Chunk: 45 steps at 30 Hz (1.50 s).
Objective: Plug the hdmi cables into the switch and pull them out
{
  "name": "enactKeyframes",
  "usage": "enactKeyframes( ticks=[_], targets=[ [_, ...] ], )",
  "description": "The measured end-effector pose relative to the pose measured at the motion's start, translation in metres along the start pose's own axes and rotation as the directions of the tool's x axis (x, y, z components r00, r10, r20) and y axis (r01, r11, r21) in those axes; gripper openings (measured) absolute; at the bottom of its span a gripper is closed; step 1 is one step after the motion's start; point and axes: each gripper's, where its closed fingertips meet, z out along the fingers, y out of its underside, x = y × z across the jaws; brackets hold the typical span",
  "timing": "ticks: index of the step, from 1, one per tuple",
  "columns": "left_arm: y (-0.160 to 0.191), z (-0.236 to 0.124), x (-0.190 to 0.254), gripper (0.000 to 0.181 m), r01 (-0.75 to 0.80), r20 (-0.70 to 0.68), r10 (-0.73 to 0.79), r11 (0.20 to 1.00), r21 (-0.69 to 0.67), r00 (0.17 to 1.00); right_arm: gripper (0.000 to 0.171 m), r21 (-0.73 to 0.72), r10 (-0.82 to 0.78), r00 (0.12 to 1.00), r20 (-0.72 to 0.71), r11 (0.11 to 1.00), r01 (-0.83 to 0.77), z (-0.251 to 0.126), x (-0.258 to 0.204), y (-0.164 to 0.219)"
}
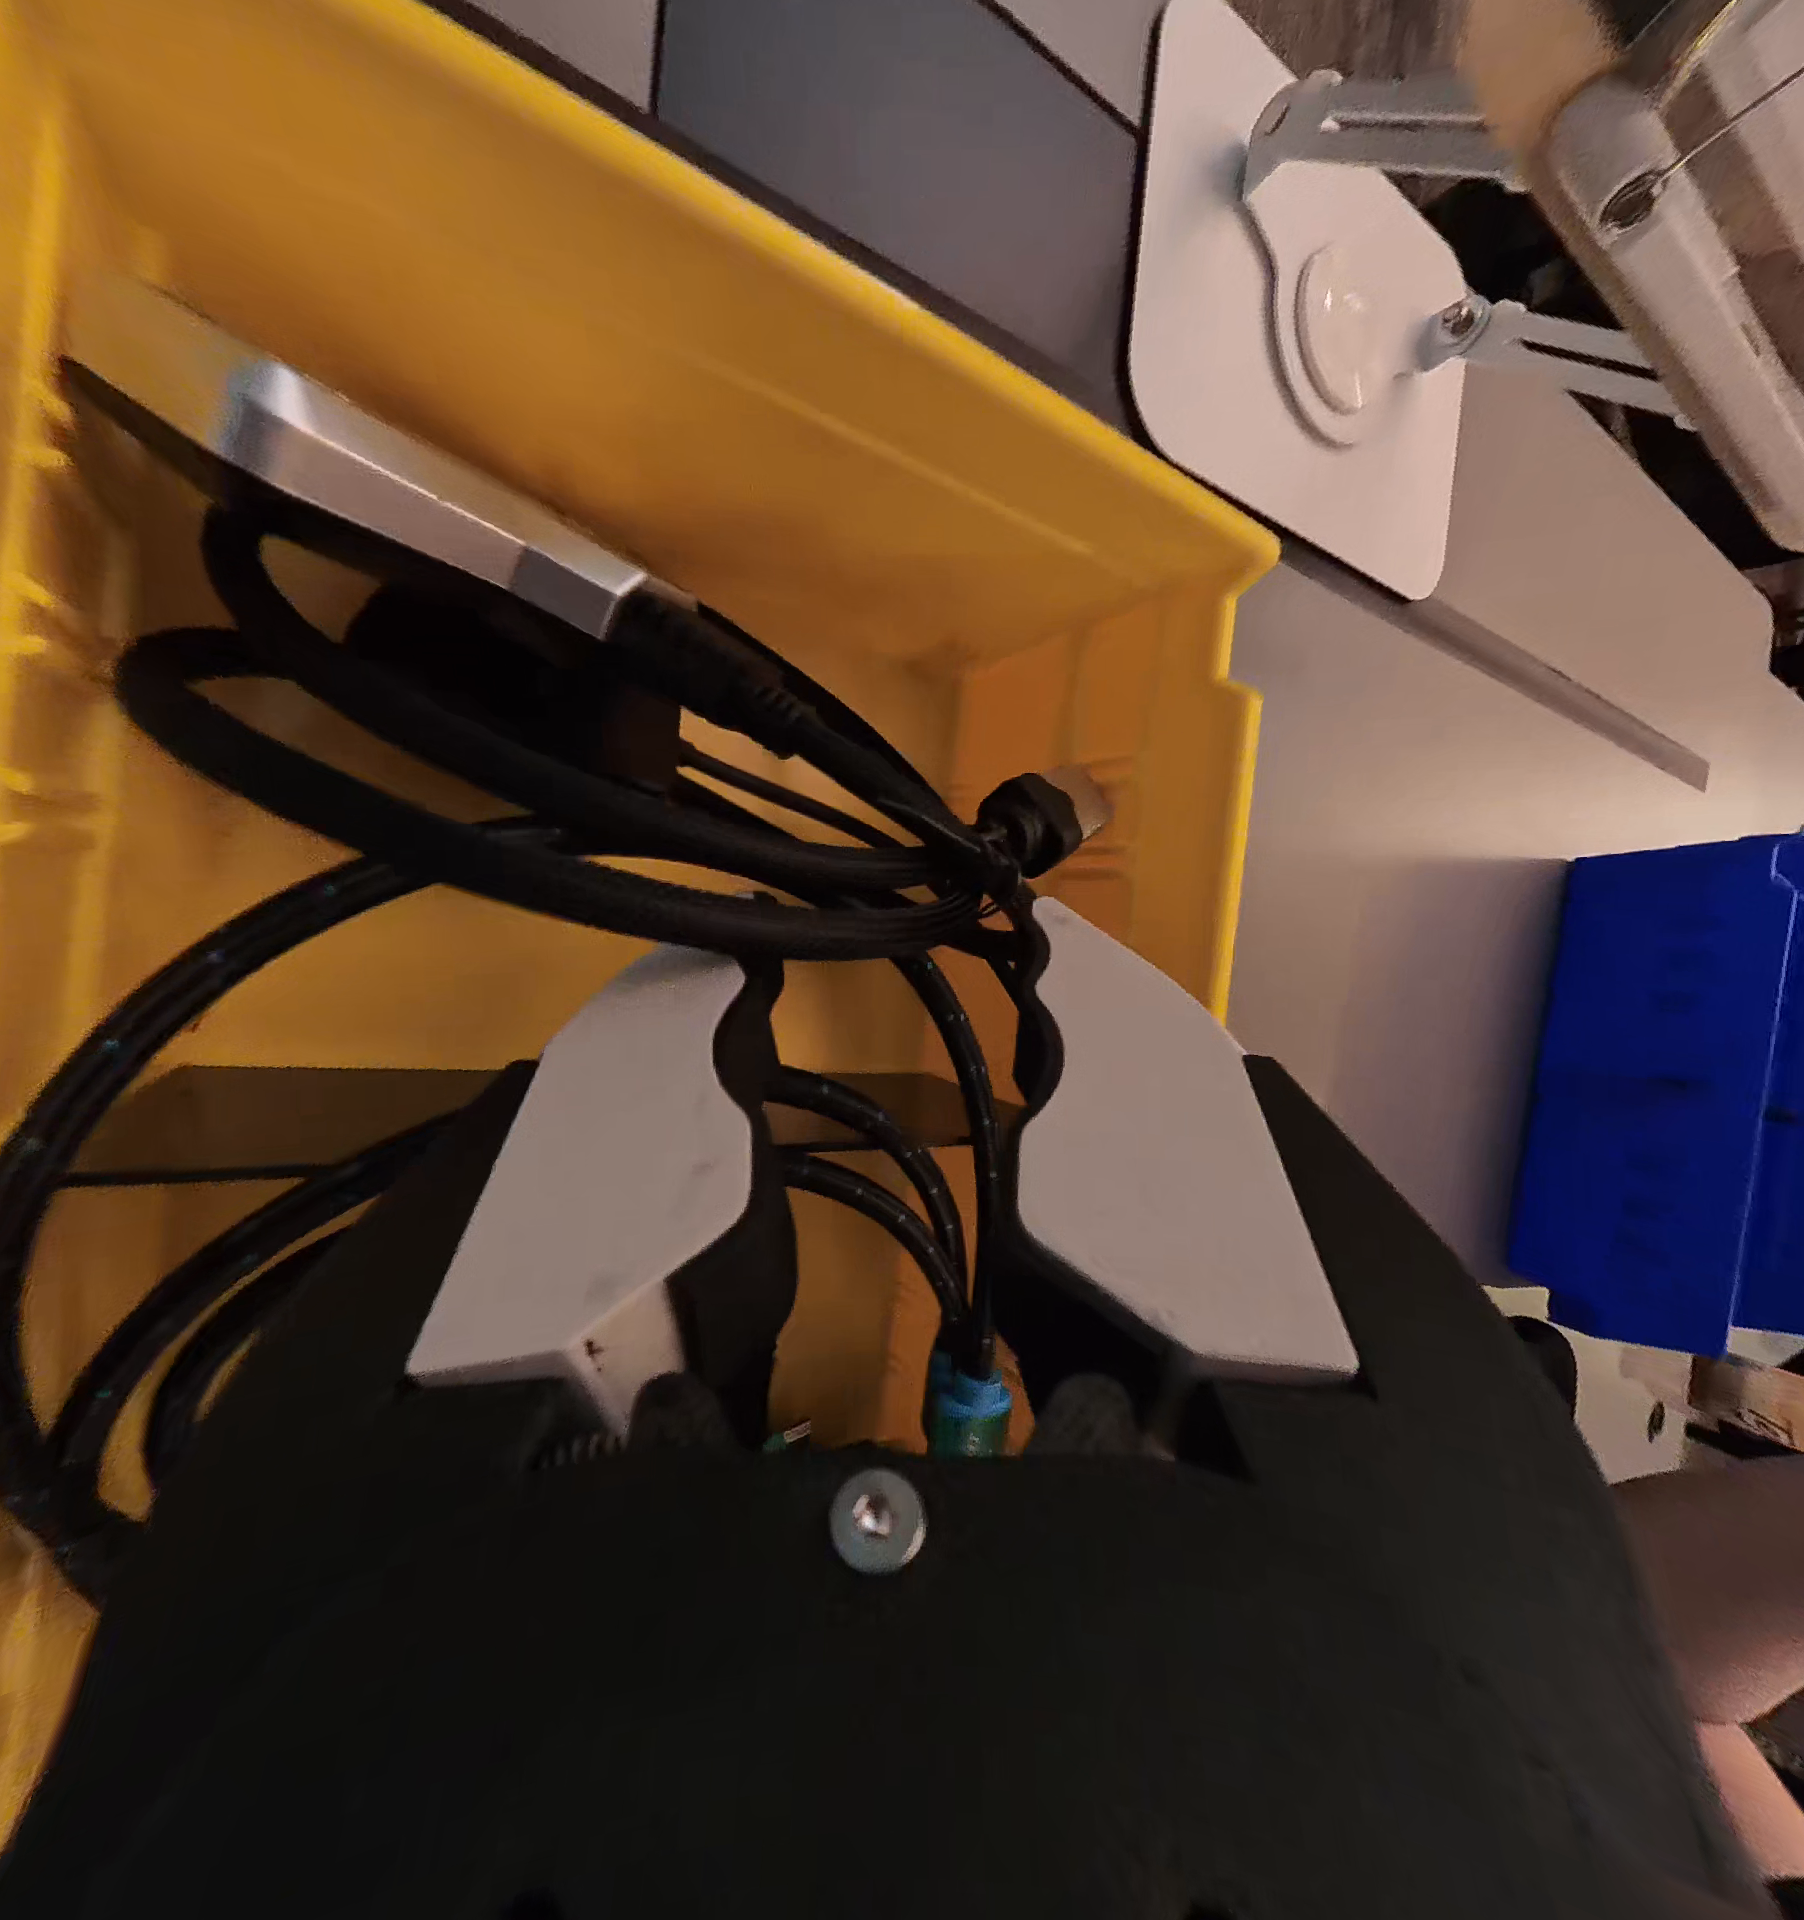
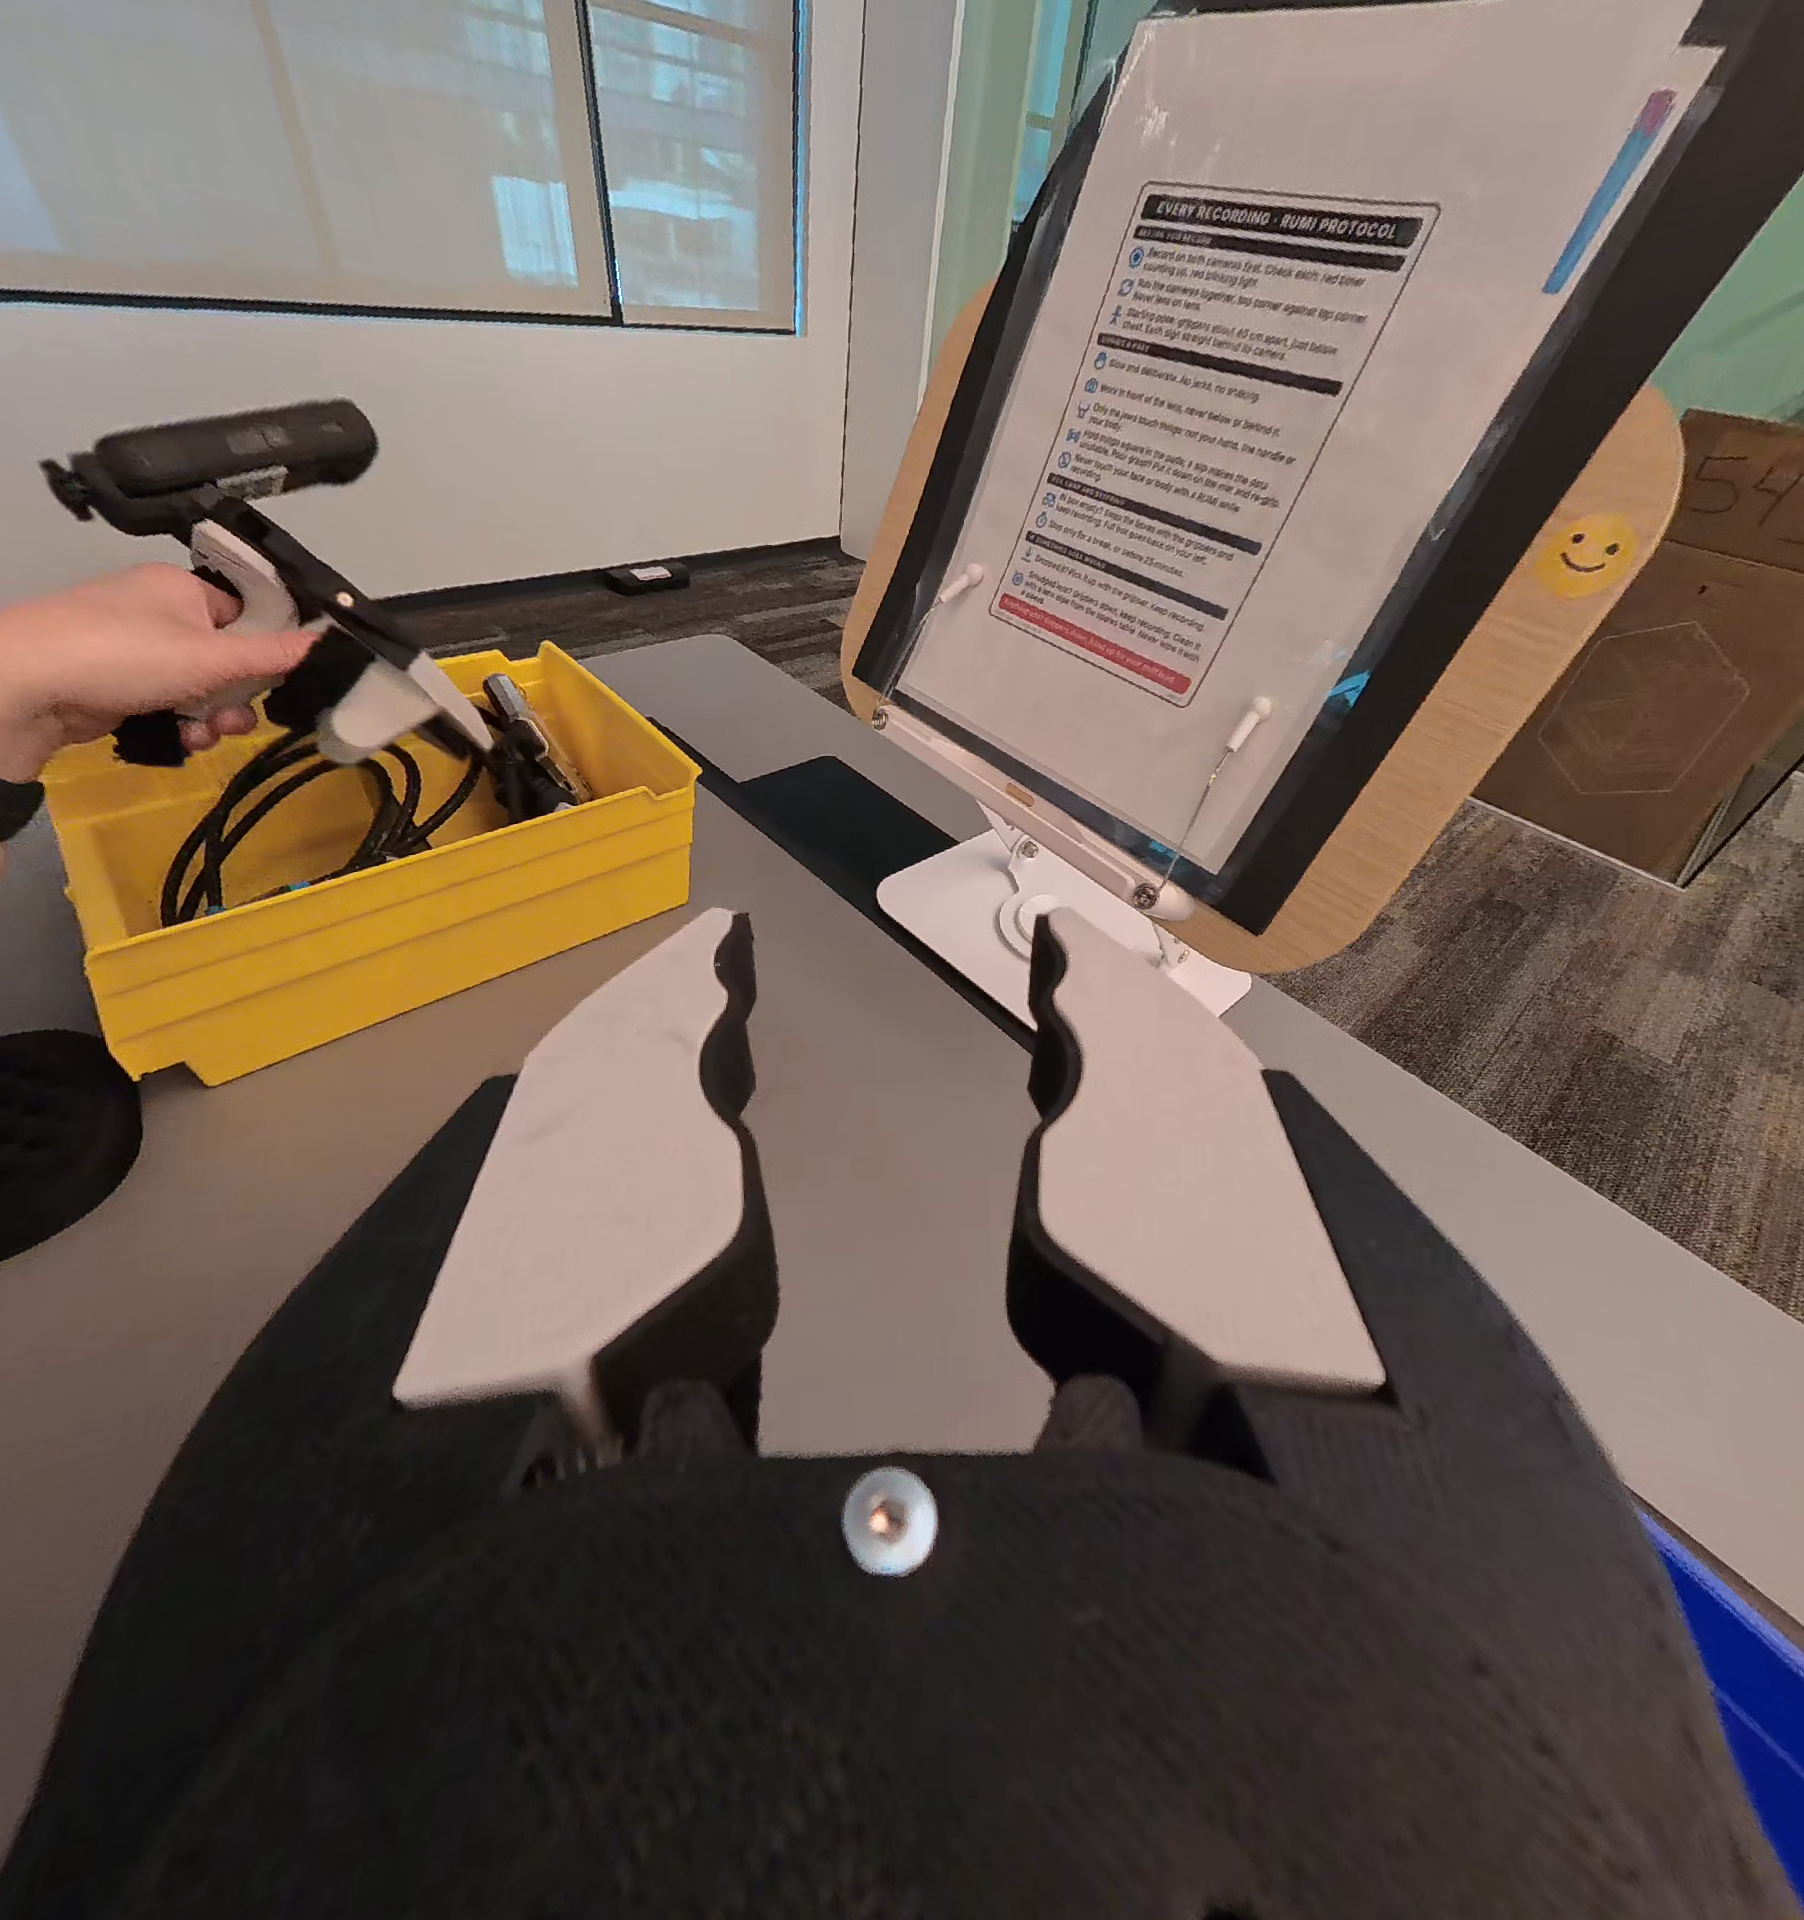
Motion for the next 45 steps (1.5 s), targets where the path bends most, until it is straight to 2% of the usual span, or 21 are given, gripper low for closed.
enactKeyframes(
  ticks=[5,8,11,13,15,18,22,25,33,39,45],
  targets=[
    [-0.018,-0.010,-0.001,0.051,0.038,-0.080,-0.030,0.993,0.108,0.996,0.051,-0.010,-0.005,1.000,-0.002,1.000,0.005,0.003,0.001,0.002],
    [-0.030,-0.010,0.003,0.044,0.070,-0.176,-0.038,0.981,0.181,0.984,0.051,-0.002,0.005,1.000,0.005,1.000,-0.005,0.004,0.001,0.002],
    [-0.040,-0.010,0.009,0.048,0.086,-0.235,-0.028,0.967,0.238,0.972,0.051,-0.003,0.006,1.000,0.008,1.000,-0.006,0.006,0.000,0.002],
    [-0.038,-0.004,0.007,0.043,0.056,-0.191,-0.014,0.974,0.220,0.981,0.051,-0.006,-0.001,1.000,0.012,1.000,0.001,0.008,-0.003,0.001],
    [-0.027,0.008,0.008,0.039,0.035,-0.172,-0.010,0.989,0.141,0.985,0.051,-0.011,-0.011,1.000,0.015,1.000,0.011,0.010,-0.005,0.002],
    [-0.020,0.020,0.022,0.044,0.036,-0.215,-0.015,0.995,0.096,0.976,0.051,-0.020,-0.019,1.000,0.023,1.000,0.019,0.013,-0.009,0.003],
    [-0.010,0.046,0.030,0.048,-0.021,-0.173,0.028,0.999,0.040,0.985,0.051,-0.026,-0.029,0.999,0.026,0.999,0.030,0.016,-0.011,0.004],
    [-0.015,0.055,0.034,0.031,-0.034,-0.194,0.047,0.997,0.067,0.980,0.051,-0.019,-0.025,0.999,0.033,0.999,0.025,0.016,-0.012,0.002],
    [-0.024,0.016,0.051,0.025,0.040,-0.422,0.005,0.995,0.096,0.906,0.051,-0.053,-0.058,0.994,0.088,0.997,0.062,0.028,-0.033,0.007],
    [-0.028,-0.019,0.070,0.023,-0.017,-0.471,0.091,0.987,0.159,0.877,0.049,-0.082,-0.183,0.981,0.061,0.979,0.188,0.039,-0.046,0.009],
    [-0.030,-0.045,0.094,0.022,-0.091,-0.488,0.205,0.965,0.247,0.848,0.049,-0.088,-0.160,0.984,0.080,0.982,0.167,0.046,-0.049,0.014]
  ],
)
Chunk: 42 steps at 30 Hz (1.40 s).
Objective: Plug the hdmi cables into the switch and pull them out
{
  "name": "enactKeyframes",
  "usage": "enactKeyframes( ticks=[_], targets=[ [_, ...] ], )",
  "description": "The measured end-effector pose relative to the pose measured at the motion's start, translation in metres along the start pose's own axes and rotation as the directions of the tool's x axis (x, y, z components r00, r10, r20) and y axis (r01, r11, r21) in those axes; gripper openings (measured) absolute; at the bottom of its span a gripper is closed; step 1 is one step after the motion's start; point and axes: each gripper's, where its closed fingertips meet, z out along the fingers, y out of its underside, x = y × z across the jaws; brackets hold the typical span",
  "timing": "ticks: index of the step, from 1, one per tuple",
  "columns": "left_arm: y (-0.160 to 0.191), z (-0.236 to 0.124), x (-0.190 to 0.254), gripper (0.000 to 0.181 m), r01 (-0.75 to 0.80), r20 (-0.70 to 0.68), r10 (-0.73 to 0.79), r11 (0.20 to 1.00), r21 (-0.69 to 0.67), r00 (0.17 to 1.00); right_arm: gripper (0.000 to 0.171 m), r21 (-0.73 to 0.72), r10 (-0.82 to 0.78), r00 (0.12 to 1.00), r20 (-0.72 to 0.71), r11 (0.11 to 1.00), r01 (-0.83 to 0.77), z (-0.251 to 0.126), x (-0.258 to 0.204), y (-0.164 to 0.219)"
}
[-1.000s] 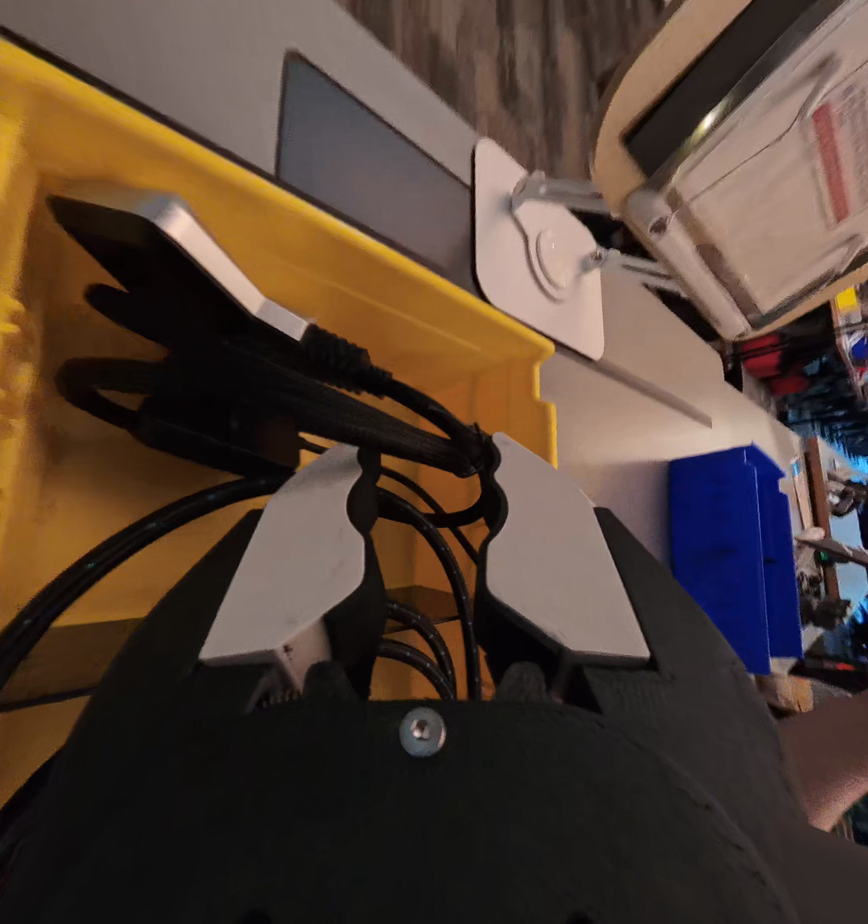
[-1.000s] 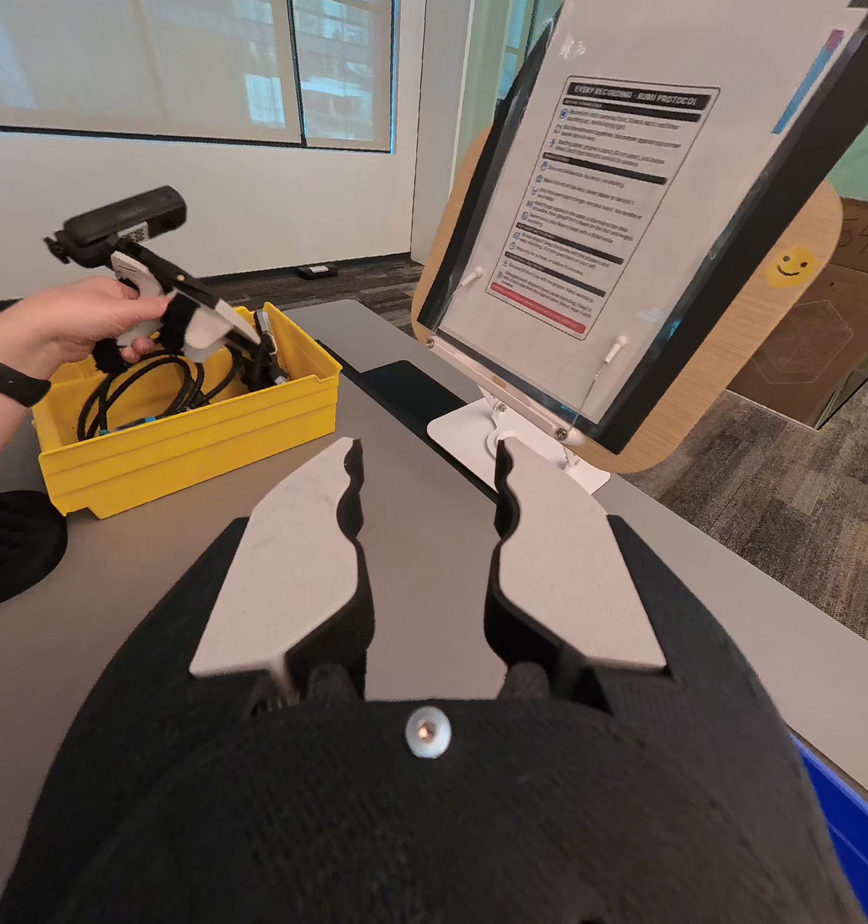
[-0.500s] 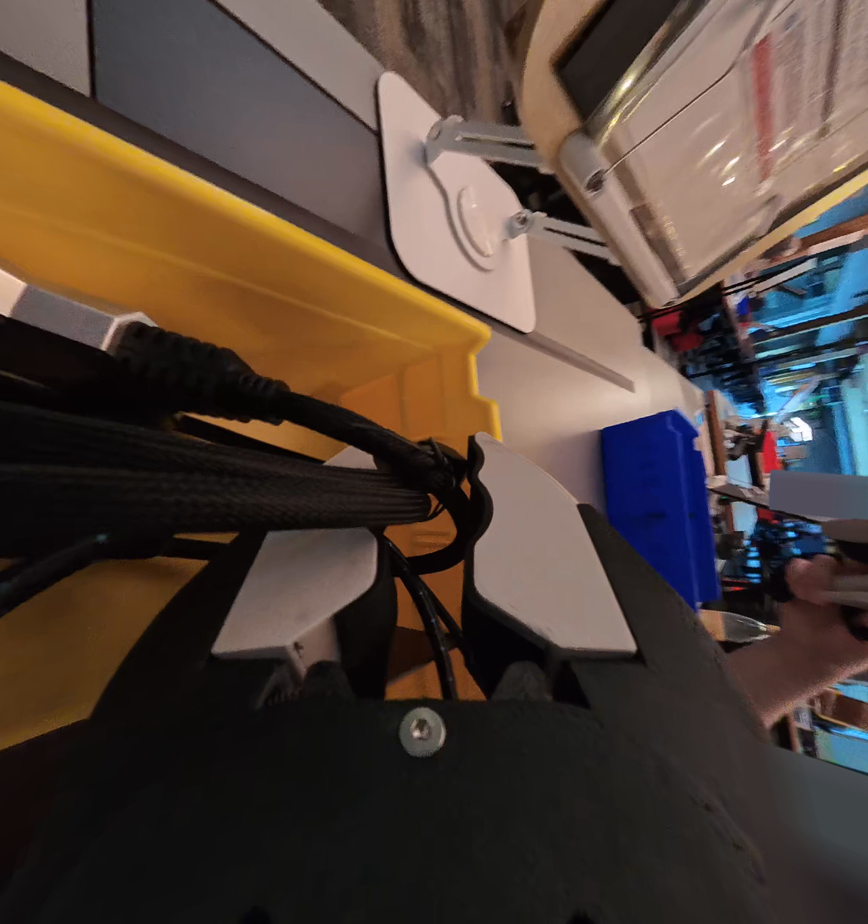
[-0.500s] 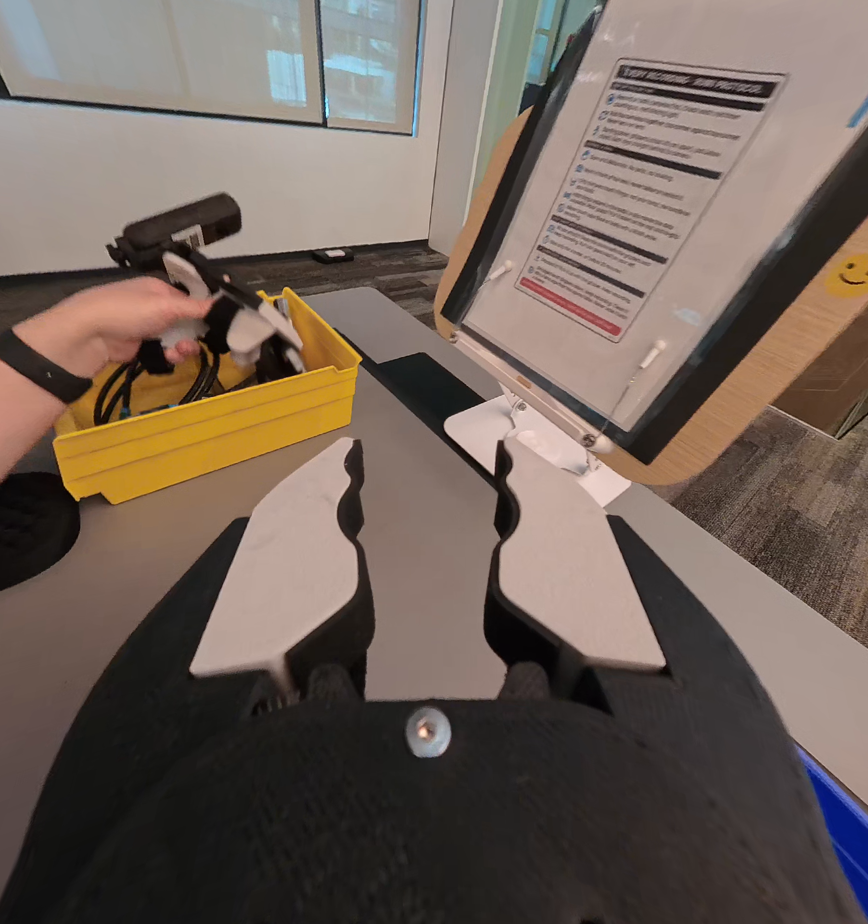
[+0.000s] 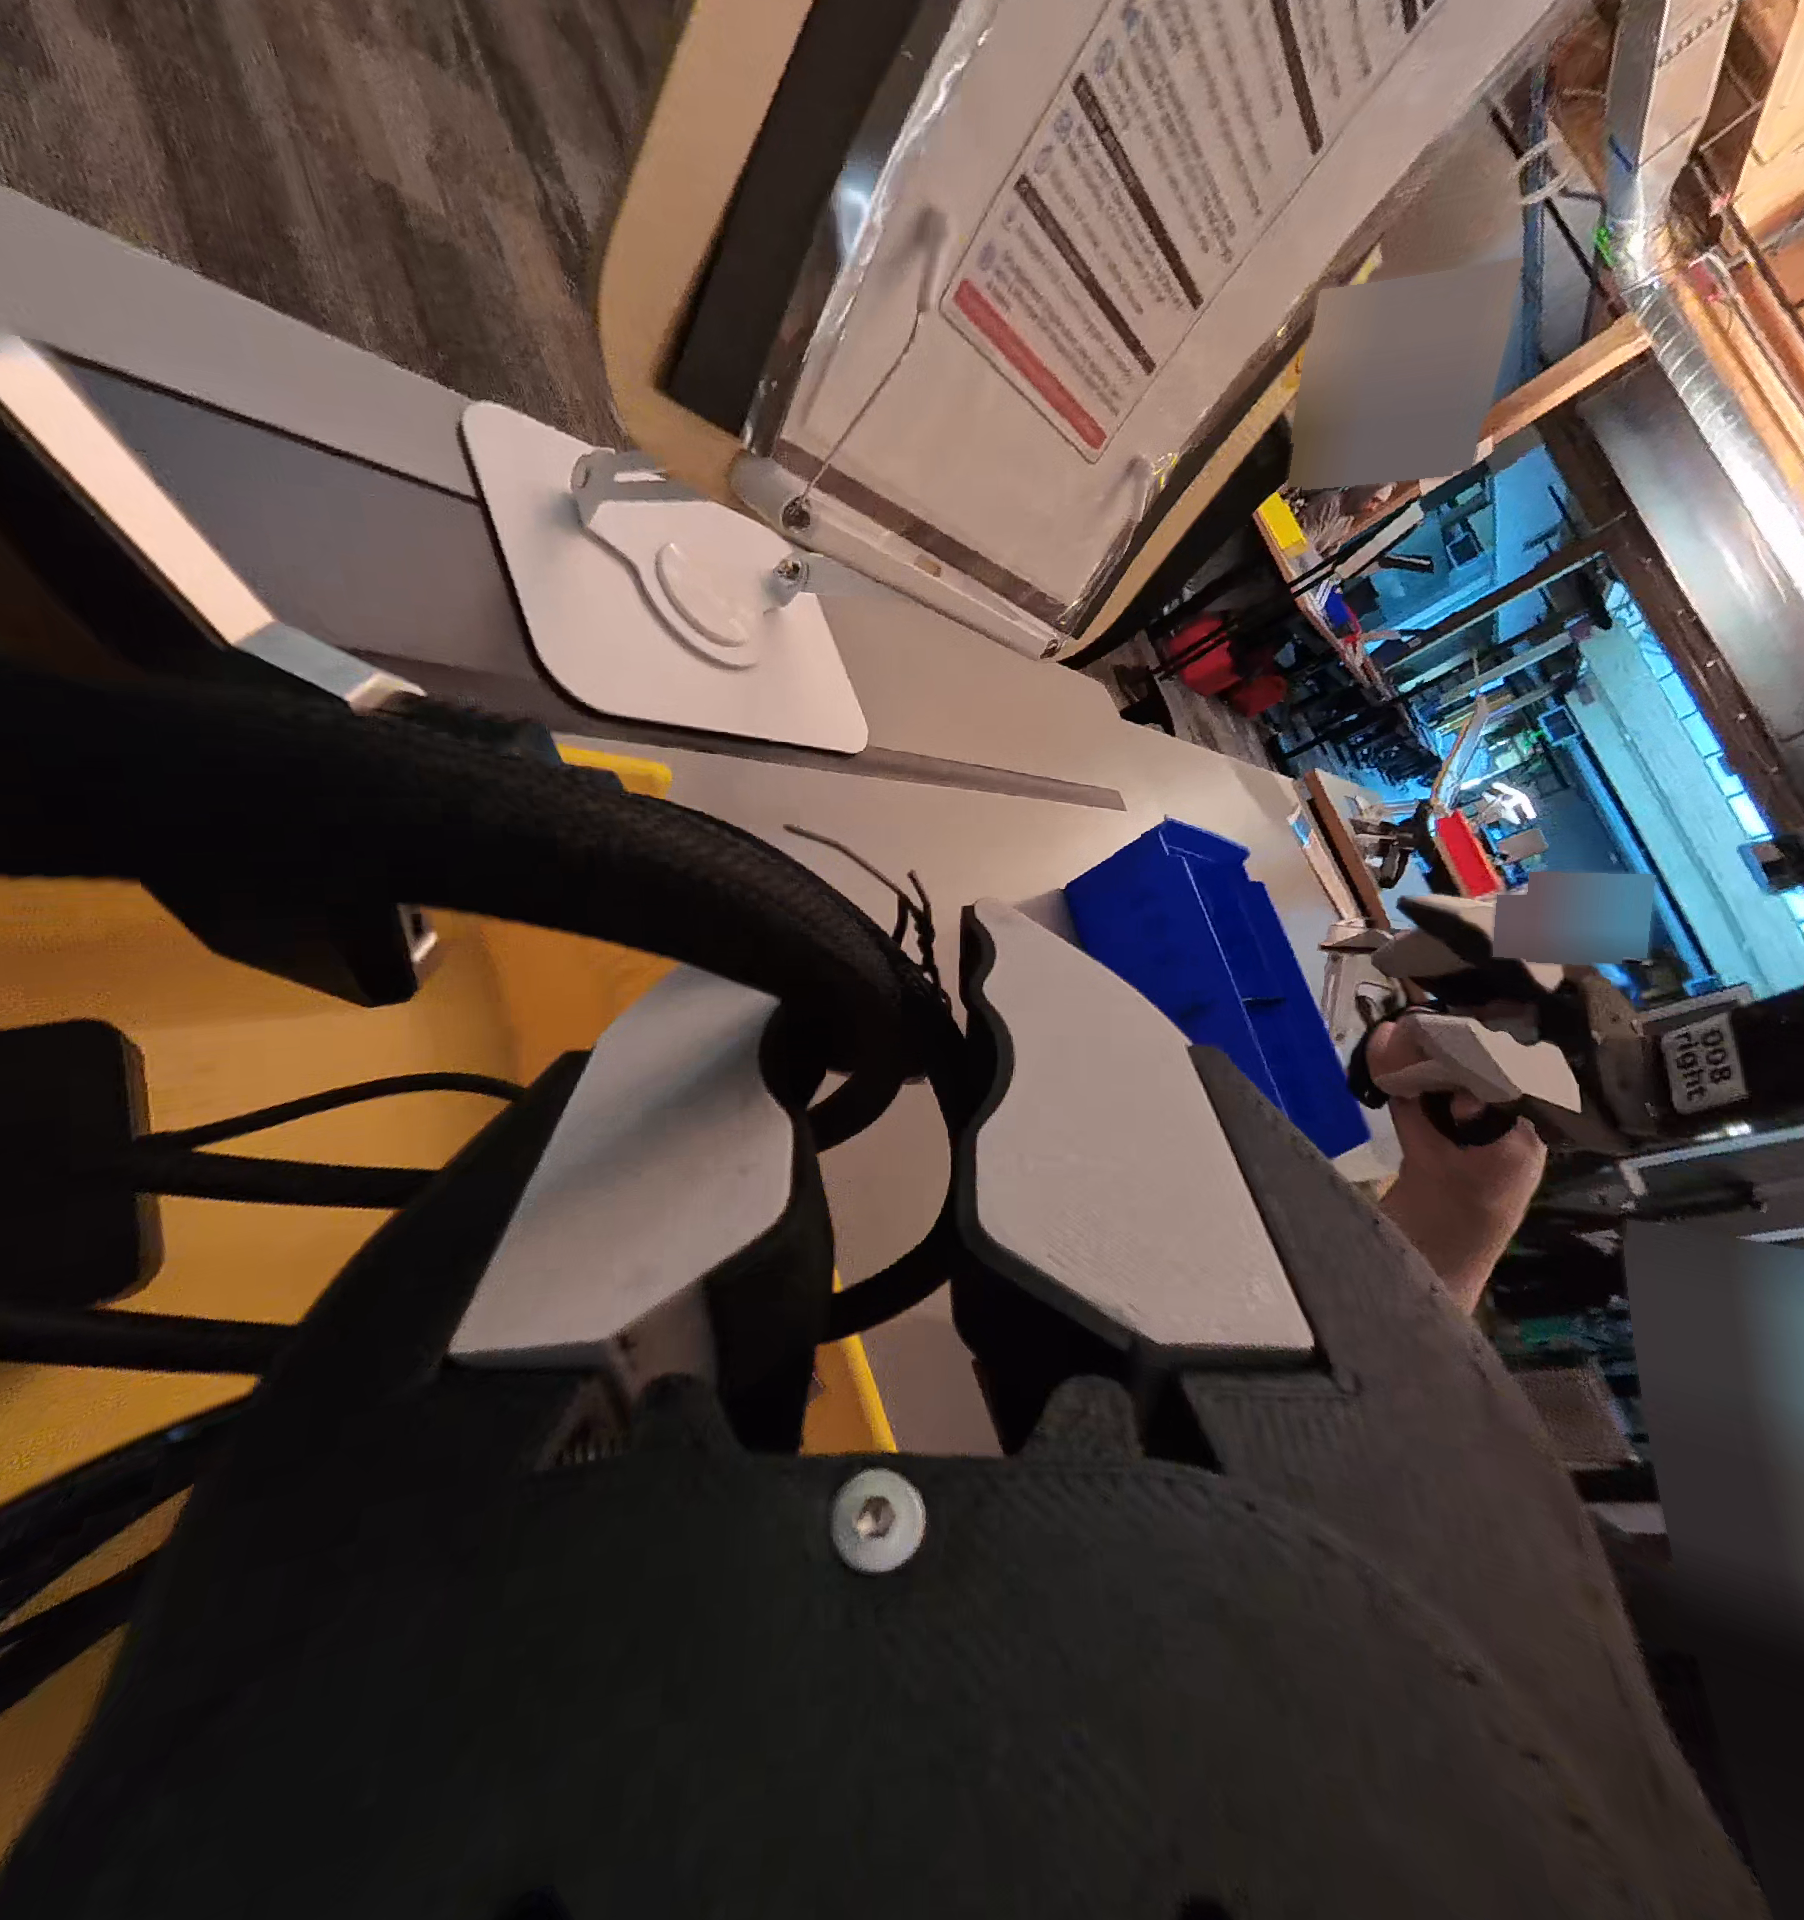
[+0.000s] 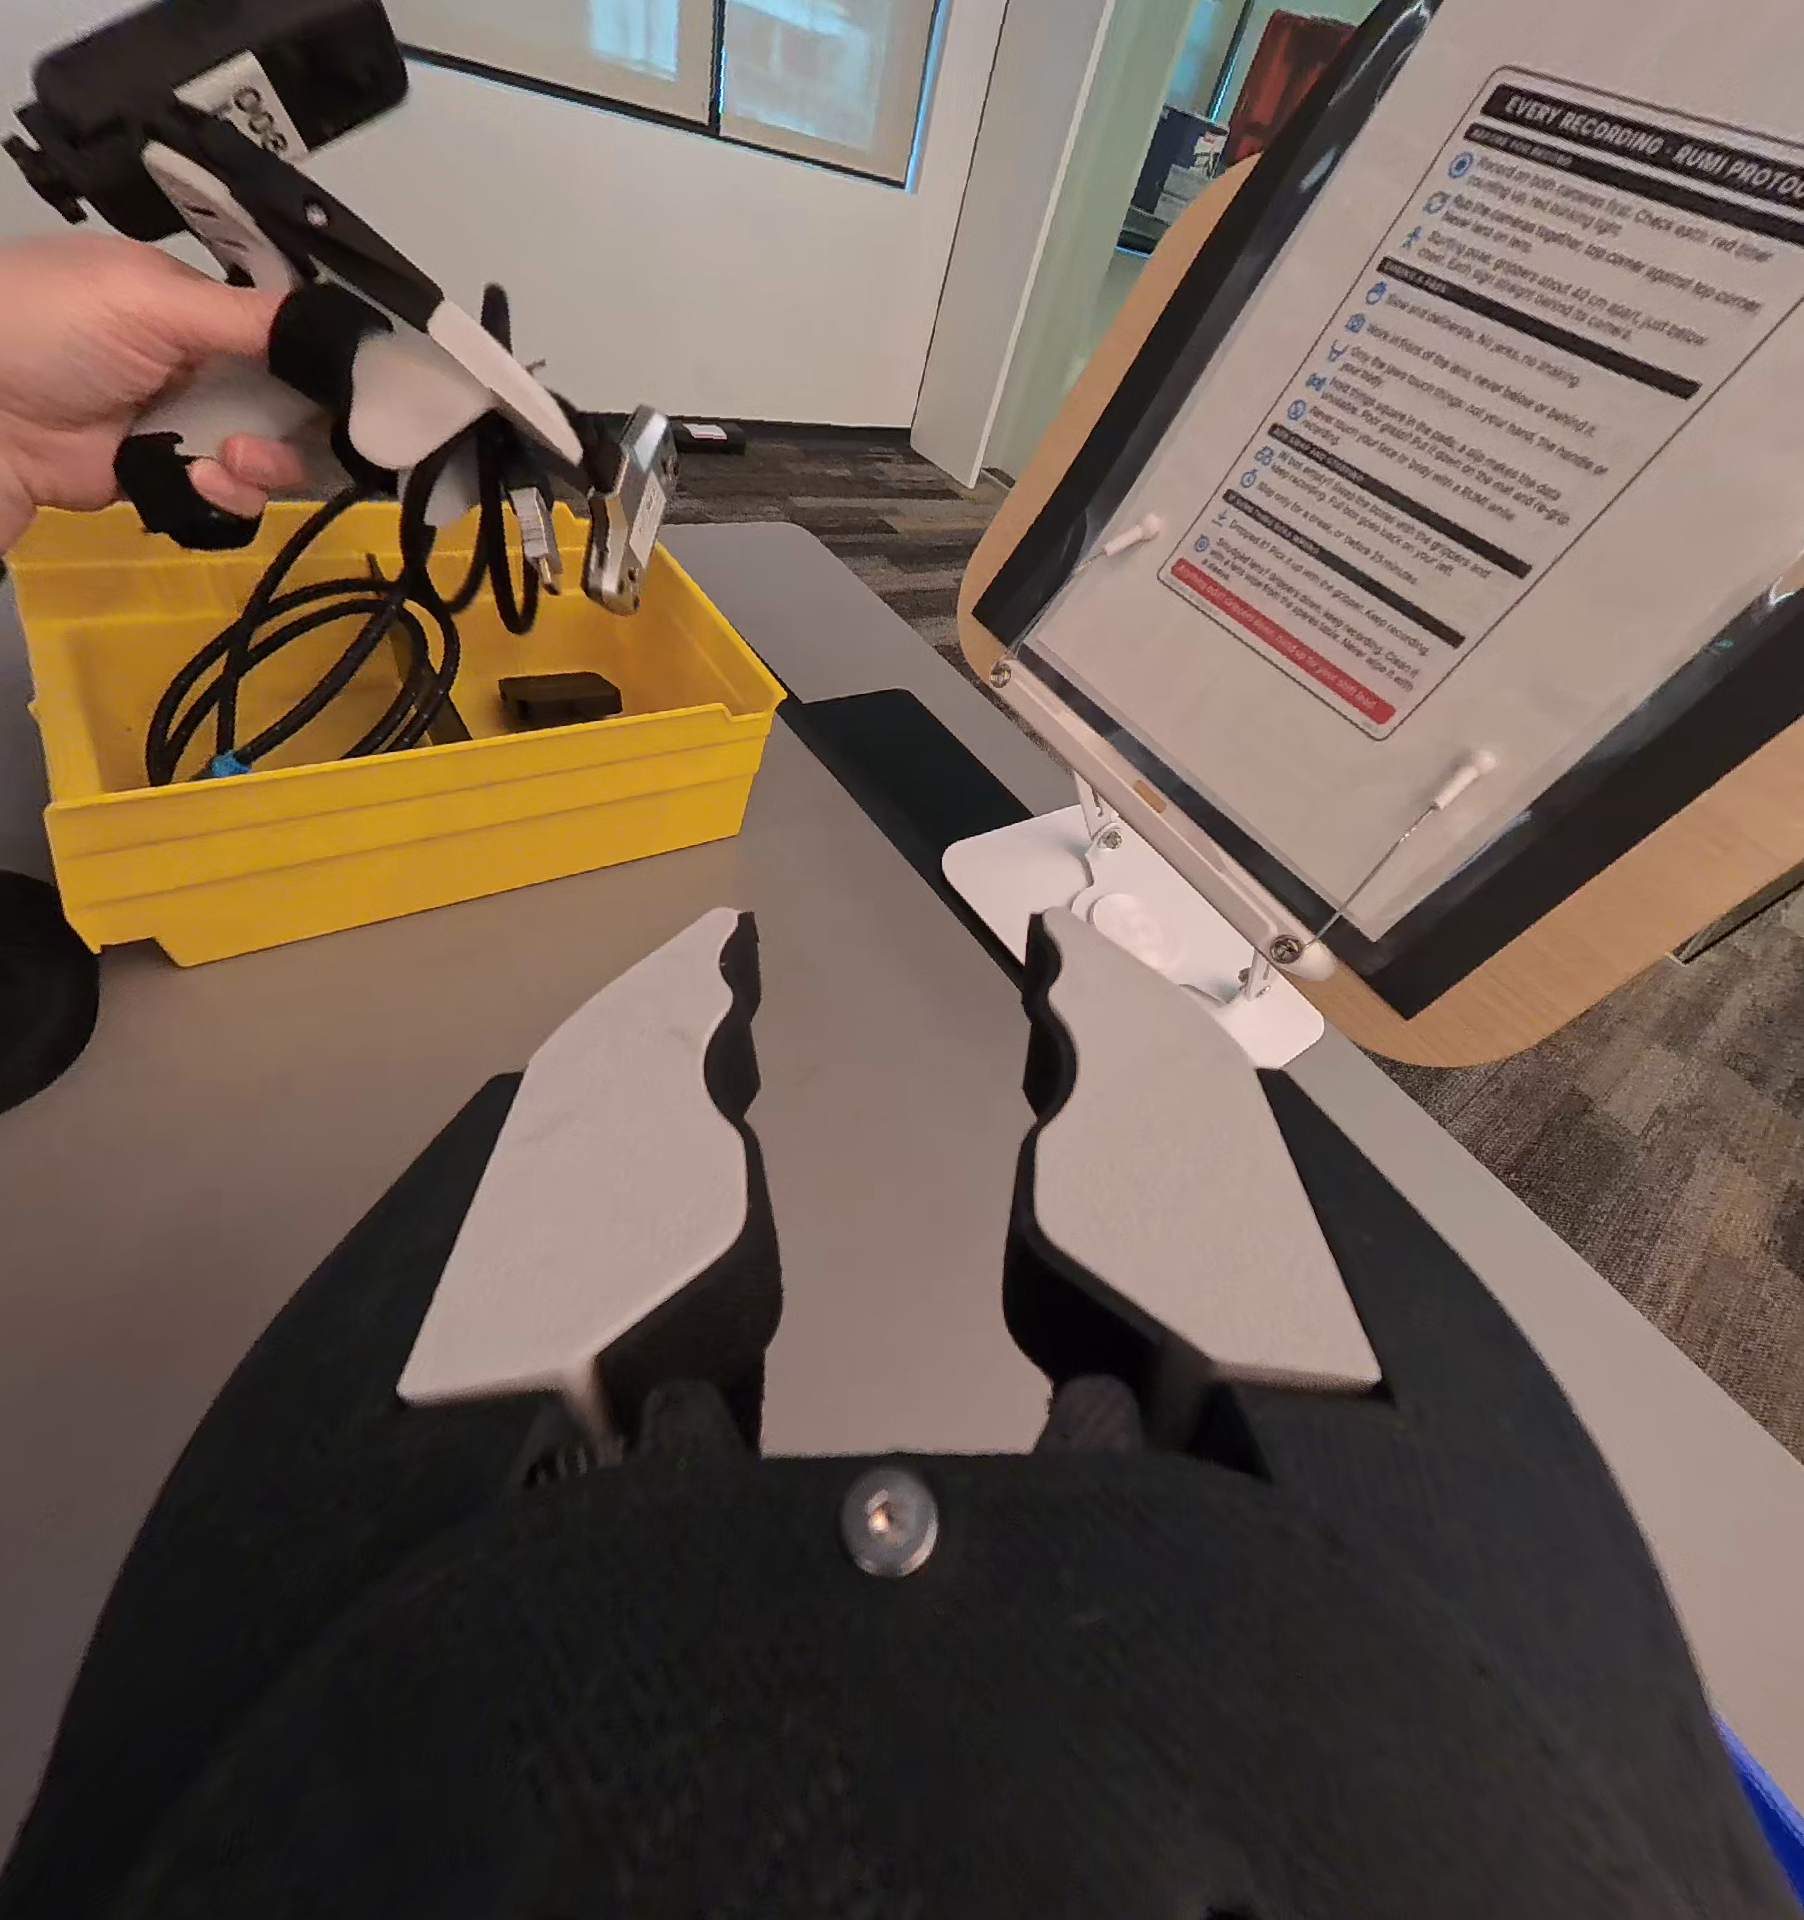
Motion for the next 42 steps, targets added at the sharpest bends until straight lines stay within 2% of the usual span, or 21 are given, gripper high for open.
enactKeyframes(
  ticks=[7,10,16,19,22,26,30,34,36,40,42],
  targets=[
    [-0.013,0.003,0.020,0.021,-0.113,0.005,0.113,0.989,0.100,0.994,0.045,0.013,0.078,0.997,0.004,0.997,-0.078,0.010,-0.003,0.018],
    [-0.014,0.006,0.050,0.021,-0.138,-0.043,0.148,0.975,0.174,0.988,0.041,0.040,0.172,0.985,0.023,0.984,-0.173,0.015,0.000,0.034],
    [0.004,0.018,0.091,0.021,-0.297,-0.038,0.303,0.948,0.116,0.952,0.041,0.032,0.347,0.936,0.050,0.937,-0.349,0.022,0.011,0.063],
    [0.013,0.020,0.115,0.021,-0.336,-0.083,0.345,0.937,0.097,0.935,0.039,0.090,0.290,0.957,0.003,0.953,-0.289,0.020,0.017,0.061],
    [0.021,0.014,0.143,0.021,-0.426,-0.115,0.435,0.900,0.091,0.893,0.039,0.041,0.263,0.965,-0.009,0.964,-0.263,0.021,0.018,0.066],
    [0.031,0.008,0.173,0.020,-0.525,-0.146,0.535,0.845,0.104,0.832,0.038,0.111,0.277,0.961,0.024,0.954,-0.278,0.010,0.017,0.046],
    [0.060,0.020,0.208,0.020,-0.597,-0.258,0.590,0.800,0.062,0.765,0.039,0.105,0.174,0.984,-0.025,0.980,-0.171,-0.002,0.019,0.026],
    [0.103,0.047,0.242,0.019,-0.623,-0.435,0.566,0.782,0.015,0.700,0.039,0.064,0.030,0.991,-0.127,0.998,-0.022,-0.028,0.021,0.004],
    [0.126,0.054,0.256,0.019,-0.639,-0.518,0.548,0.770,0.004,0.657,0.039,0.076,0.027,0.983,-0.183,0.997,-0.013,-0.045,0.024,0.005],
    [0.164,0.081,0.251,0.017,-0.630,-0.511,0.508,0.772,-0.088,0.694,0.038,0.110,0.115,0.954,-0.275,0.990,-0.088,-0.065,0.038,0.034],
    [0.185,0.102,0.236,0.016,-0.667,-0.483,0.538,0.732,-0.138,0.691,0.037,0.211,0.136,0.927,-0.351,0.975,-0.063,-0.074,0.046,0.042]
  ],
)
